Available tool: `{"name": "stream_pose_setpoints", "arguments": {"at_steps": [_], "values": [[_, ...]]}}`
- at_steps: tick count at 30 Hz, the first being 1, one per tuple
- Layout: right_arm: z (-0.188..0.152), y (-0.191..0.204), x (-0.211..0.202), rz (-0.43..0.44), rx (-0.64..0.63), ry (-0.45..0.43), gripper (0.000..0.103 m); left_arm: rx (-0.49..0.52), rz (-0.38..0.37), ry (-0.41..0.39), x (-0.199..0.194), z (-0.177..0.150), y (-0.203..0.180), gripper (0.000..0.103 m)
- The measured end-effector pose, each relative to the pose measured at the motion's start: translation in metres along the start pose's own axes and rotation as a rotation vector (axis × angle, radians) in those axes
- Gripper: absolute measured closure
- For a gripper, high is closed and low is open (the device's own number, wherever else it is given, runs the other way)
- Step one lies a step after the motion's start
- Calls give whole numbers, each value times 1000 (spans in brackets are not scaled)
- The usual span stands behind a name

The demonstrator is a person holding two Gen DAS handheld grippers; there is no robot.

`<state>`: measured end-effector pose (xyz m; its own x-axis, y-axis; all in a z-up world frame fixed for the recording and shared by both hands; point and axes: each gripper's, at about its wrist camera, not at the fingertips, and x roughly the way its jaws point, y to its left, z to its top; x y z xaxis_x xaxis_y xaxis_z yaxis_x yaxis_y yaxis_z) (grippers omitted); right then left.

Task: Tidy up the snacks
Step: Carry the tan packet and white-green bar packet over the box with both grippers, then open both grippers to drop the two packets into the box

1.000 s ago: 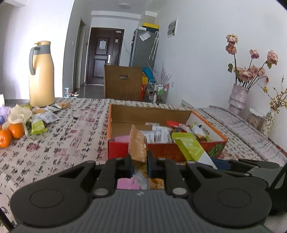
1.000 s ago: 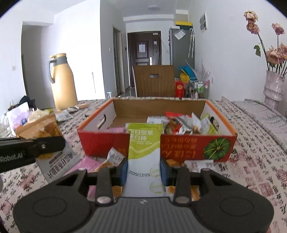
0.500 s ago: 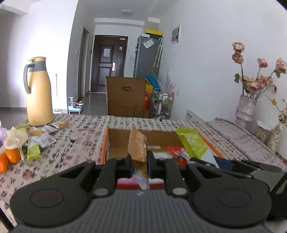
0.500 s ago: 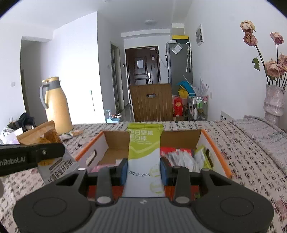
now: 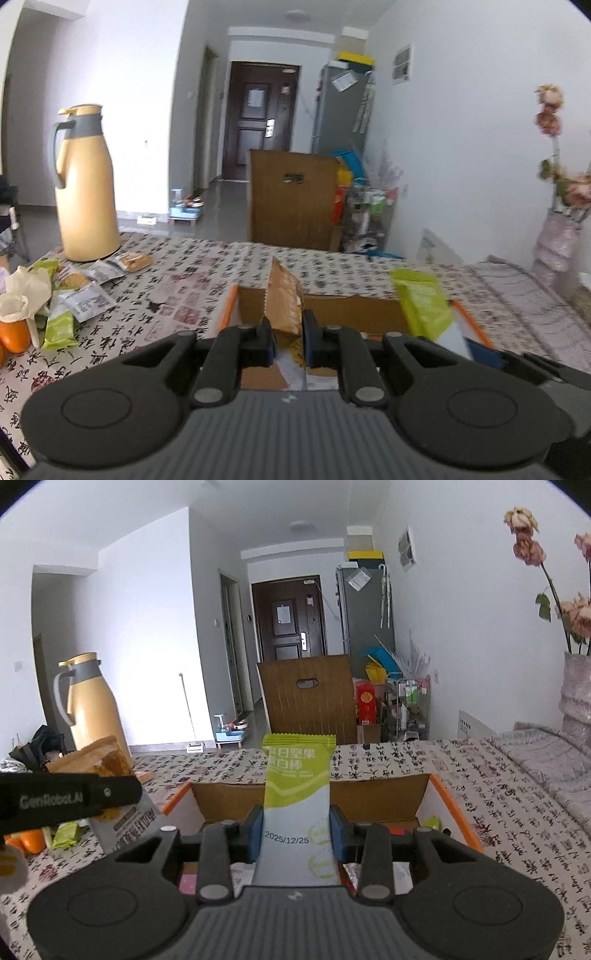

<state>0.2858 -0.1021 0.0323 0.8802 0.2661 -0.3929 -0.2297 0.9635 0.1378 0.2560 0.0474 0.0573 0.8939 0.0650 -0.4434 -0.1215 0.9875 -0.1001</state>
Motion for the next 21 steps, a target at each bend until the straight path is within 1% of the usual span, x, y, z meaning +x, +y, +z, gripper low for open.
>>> {"name": "stream_pose_setpoints", "arguments": {"at_steps": [5,7,11,13,15,16,17,18,19,20,21], "values": [[-12,-8,15,3,15,8,68,-9,17,34,22,-13,5,89],[-17,-11,20,5,23,24,68,-8,18,42,27,-17,6,89],[-24,-14,23,2,26,47,67,5,8,59,32,-23,6,89],[-25,-15,22,2,25,50,66,3,1,51,30,-25,6,88],[-25,-17,22,-5,34,49,63,-9,-4,36,27,-28,7,72],[-26,-19,21,-14,45,49,63,-17,-9,28,26,-28,8,51],[-26,-20,20,-18,52,50,61,-25,1,16,24,-29,9,29],[-26,-23,19,-22,61,48,50,-27,19,2,22,-29,9,20],[-26,-25,17,-28,72,39,41,-27,36,-19,18,-29,9,8],[-25,-26,15,-36,79,31,21,-29,46,-34,15,-27,10,0],[-25,-27,13,-42,82,21,6,-35,47,-46,13,-27,10,0]]}}
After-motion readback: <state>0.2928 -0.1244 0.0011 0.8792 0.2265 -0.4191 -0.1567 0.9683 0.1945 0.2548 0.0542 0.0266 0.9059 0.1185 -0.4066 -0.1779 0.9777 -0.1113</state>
